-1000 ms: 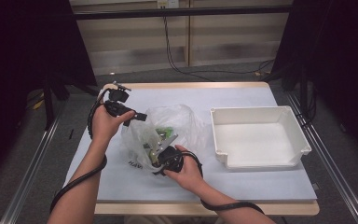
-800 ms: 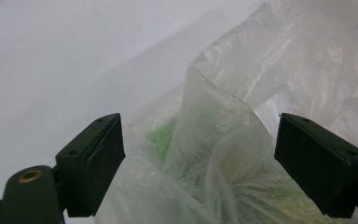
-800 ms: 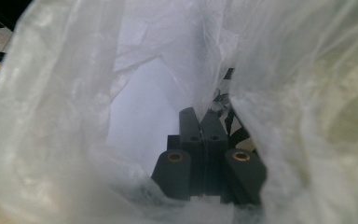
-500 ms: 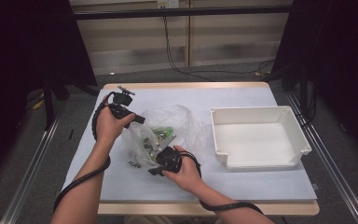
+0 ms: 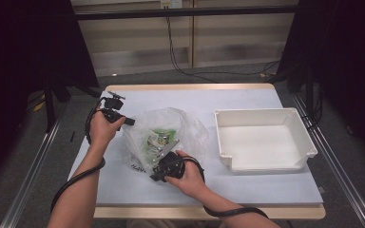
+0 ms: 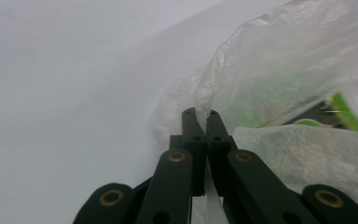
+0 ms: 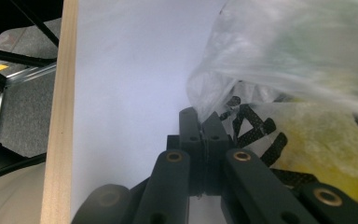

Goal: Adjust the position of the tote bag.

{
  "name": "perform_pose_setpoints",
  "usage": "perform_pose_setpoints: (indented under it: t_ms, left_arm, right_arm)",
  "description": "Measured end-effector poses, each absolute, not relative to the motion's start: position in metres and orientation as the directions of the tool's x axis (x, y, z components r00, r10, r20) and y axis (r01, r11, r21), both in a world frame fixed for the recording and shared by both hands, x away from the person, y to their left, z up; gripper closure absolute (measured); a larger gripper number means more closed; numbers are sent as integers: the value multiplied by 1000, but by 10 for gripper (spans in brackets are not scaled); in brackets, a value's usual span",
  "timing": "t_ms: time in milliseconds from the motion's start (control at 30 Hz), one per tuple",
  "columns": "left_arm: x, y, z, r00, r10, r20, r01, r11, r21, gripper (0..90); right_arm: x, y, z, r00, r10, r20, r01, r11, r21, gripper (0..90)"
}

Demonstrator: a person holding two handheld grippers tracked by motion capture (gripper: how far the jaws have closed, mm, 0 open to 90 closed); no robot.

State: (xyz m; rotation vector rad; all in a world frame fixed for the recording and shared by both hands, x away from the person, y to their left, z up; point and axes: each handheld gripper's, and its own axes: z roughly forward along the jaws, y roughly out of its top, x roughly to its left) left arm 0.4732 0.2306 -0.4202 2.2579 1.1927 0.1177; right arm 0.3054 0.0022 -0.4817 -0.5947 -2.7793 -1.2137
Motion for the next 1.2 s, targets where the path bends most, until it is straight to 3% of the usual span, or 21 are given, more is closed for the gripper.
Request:
perform_pose_setpoints:
  t_ms: [200,533,600,700,767,867,1033,1200]
  left_arm:
    - [484,230,-424,599,793,-111,715,-466,522,900]
    - [483,234,-421,593,790,-155,716,-430,550,895]
    - [480,234,-416,592,786,-179,722,-419,551,730]
    - [472,231,-405,602,777,-183,706,-412,576,583]
    - [466,228,-397,610,770,-189,695,-405,594,556]
    - [460,225,-388,620,761,-193,686,-406,604,430]
    - [453,219,-380,634,748,-196,669,-405,623,302]
    - [451,217,-375,644,745,-174,655,-420,628,218]
  right_arm:
    - [304,-1,-481,-920,337,201,375,602,705,900]
    - [304,-7,-480,-915,351,202,384,597,705,884]
    - [305,-8,-480,-916,355,187,377,601,705,878]
    - [306,-9,-479,-913,364,186,382,598,705,881]
    - [307,-10,-478,-913,363,186,382,600,703,887]
    - [308,-10,-479,-910,366,192,389,598,701,891]
    - [305,-8,-479,-915,361,181,379,614,692,890]
    - [305,-8,-479,-915,362,180,380,618,688,889]
